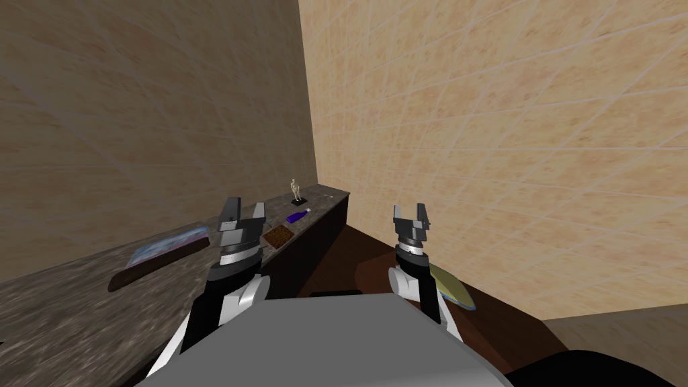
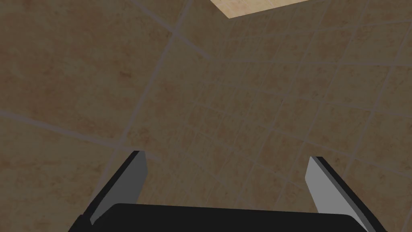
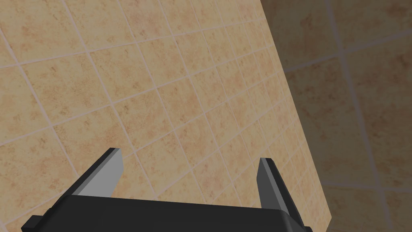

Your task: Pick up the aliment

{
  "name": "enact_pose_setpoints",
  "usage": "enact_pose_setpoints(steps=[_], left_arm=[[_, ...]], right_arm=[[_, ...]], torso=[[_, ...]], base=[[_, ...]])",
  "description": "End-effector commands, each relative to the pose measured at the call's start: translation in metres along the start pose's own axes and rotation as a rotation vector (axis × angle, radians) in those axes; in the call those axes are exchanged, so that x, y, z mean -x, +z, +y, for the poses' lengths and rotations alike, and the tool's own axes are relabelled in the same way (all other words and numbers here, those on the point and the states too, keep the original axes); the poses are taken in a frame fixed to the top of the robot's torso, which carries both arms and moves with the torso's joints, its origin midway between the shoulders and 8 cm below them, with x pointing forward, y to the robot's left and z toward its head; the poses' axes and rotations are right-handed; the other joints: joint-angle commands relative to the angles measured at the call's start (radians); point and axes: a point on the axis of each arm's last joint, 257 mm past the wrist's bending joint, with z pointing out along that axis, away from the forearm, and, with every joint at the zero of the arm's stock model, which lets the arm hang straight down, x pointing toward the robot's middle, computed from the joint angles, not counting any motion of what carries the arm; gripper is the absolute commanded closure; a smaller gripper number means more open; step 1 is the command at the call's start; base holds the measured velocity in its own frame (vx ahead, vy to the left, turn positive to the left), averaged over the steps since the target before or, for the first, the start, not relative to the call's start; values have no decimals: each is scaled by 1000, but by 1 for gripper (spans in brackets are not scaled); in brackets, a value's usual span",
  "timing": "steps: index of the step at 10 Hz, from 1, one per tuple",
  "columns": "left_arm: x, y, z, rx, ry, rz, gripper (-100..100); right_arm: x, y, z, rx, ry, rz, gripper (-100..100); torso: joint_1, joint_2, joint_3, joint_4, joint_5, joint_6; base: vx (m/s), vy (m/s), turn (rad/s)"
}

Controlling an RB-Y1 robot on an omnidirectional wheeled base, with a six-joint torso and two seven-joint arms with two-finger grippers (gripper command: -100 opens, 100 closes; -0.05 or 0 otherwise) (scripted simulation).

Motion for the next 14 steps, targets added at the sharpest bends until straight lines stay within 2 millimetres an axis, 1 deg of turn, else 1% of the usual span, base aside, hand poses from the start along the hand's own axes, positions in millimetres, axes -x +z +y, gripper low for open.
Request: enact_pose_setpoints(steps=[1, 2, 6, 7, 9, 10, 12, 13, 14], left_arm=[[-3, -1, 9, 28, -19, 25, -100], [-5, -4, 24, 73, -48, 53, -100], [-9, -17, 69, 218, -135, 113, -100], [-9, -17, 71, 224, -135, 114, -100], [-9, -28, 100, 324, -188, 139, -100], [-9, -28, 101, 329, -187, 139, -100], [-6, -43, 131, 436, -243, 157, -100], [-7, -44, 134, 449, -242, 157, -100], [-4, -53, 150, 507, -270, 162, -100]], right_arm=[[0, 0, 0, 0, 0, 0, 0], [0, 0, 0, 0, 0, 0, 0], [0, 0, 0, 0, 0, 0, 0], [0, 0, 0, 0, 0, 0, 0], [0, 0, 0, 0, 0, 0, 0], [0, 0, 0, 0, 0, 0, 0], [0, 0, 0, 0, 0, 0, 0], [0, 0, 0, 0, 0, 0, 0], [0, 0, 0, 0, 0, 0, 0]], torso=[[0, 0, 0, 0, 0, 0], [-1, 0, 0, 0, 0, 0], [-3, -1, -1, 0, -1, 0], [-3, -1, -1, 0, -1, 0], [-2, -1, -1, 0, 0, 0], [-2, -1, -1, 0, 0, 0], [-2, -1, -1, 0, 0, 0], [-3, -2, -1, 0, -1, 0], [-3, -2, -1, 0, -1, 0]], base=[[4, -13, -26], [11, -31, -46], [22, -45, -38], [15, -27, -14], [16, -34, -48], [16, -31, -13], [23, -38, -49], [23, -41, -17], [18, -40, -42]])
